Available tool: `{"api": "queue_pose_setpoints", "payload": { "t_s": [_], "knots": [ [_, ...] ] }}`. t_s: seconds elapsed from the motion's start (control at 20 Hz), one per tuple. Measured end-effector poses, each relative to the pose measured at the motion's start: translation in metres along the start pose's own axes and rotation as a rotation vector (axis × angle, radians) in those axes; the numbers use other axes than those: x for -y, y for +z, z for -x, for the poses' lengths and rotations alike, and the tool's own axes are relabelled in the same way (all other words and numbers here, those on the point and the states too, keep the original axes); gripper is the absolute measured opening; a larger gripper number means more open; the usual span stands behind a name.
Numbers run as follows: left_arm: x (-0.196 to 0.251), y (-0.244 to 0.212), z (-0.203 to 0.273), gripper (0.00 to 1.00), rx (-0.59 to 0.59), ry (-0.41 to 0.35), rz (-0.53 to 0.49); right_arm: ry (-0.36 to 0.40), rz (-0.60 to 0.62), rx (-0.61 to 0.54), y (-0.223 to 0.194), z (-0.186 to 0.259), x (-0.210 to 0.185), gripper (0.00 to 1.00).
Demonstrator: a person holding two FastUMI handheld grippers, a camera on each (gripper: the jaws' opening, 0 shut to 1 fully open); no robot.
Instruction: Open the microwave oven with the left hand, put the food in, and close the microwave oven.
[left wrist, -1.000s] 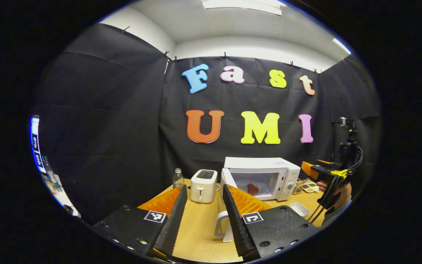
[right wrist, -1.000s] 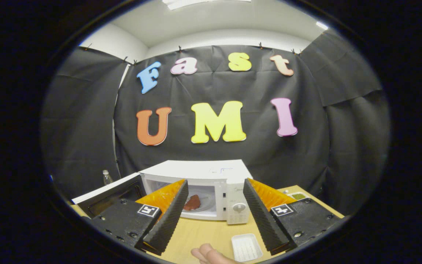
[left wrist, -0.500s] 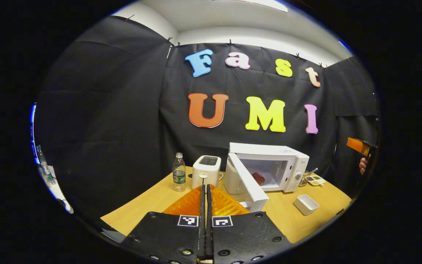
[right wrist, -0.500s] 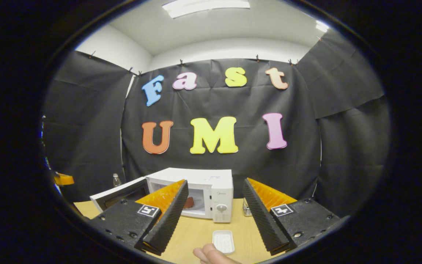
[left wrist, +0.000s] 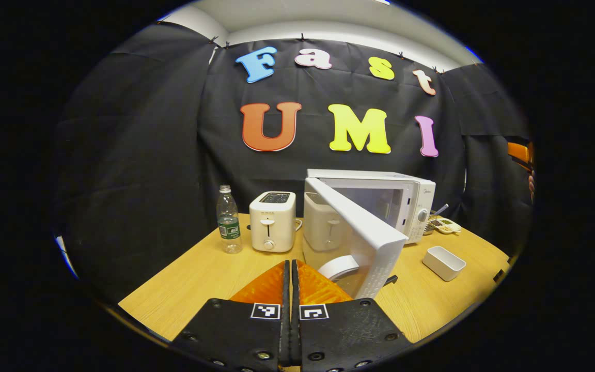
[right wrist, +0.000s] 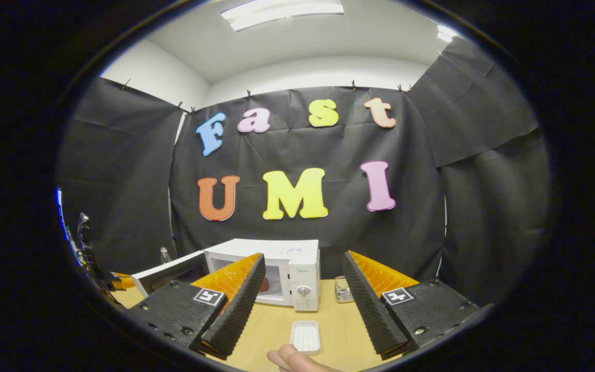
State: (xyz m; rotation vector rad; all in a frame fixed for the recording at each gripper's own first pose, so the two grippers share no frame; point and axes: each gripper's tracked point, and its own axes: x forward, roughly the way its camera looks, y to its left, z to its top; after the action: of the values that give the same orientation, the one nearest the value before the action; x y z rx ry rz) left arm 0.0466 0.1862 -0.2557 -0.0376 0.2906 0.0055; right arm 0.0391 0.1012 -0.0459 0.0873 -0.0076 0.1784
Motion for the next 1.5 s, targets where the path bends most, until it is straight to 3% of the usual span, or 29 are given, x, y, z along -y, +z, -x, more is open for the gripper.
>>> {"api": "queue_pose_setpoints", "payload": {
  "t_s": [0.05, 0.1, 0.25, 0.55, 0.85, 1.2, 1.5],
  "knots": [
    [0.002, -0.006, -0.004, 0.12, -0.012, -0.004, 0.005, -0.005, 0.0, 0.003, 0.001, 0.001, 0.004, 0.89],
    [0.007, -0.009, -0.006, 0.0, -0.021, -0.014, 0.028, -0.015, -0.001, 0.001, 0.0, 0.0, 0.008, 0.89],
    [0.028, -0.008, -0.005, 0.0, -0.007, -0.071, 0.079, -0.025, 0.003, -0.008, -0.001, 0.003, 0.013, 0.89],
    [0.076, -0.012, -0.023, 0.0, -0.006, -0.159, 0.022, -0.033, 0.026, 0.009, 0.017, 0.015, 0.022, 0.89],
    [0.138, -0.008, -0.046, 0.0, 0.024, -0.266, 0.001, -0.136, 0.05, 0.024, 0.037, 0.04, 0.067, 0.89],
    [0.192, 0.002, -0.092, 0.0, 0.093, -0.323, 0.05, -0.203, 0.077, 0.018, 0.064, 0.078, 0.112, 0.89],
    [0.24, -0.003, -0.124, 0.0, 0.069, -0.364, 0.07, -0.199, 0.034, 0.019, 0.061, 0.083, 0.139, 0.89]
  ]
}}
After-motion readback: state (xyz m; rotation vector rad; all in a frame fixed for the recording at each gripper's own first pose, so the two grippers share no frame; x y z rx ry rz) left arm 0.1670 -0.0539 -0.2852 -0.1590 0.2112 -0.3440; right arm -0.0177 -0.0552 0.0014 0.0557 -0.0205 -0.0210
